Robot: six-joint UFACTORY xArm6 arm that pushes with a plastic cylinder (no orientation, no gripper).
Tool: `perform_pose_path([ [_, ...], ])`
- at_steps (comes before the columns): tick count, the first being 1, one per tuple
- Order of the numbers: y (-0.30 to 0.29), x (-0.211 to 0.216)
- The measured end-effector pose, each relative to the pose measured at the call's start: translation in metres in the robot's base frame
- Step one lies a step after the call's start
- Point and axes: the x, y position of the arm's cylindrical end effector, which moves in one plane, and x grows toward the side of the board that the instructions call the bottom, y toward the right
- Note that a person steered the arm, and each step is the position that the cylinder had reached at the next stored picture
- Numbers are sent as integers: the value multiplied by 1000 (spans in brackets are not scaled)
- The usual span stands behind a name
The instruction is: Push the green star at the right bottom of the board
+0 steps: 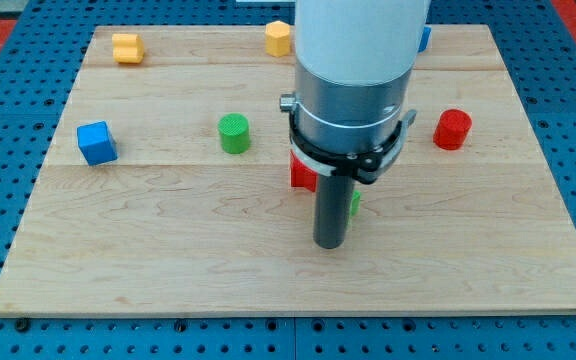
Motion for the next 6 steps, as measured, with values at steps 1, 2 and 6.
perform_pose_path([
  [1, -58, -11],
  [2, -47, -49],
  [6, 97, -4],
])
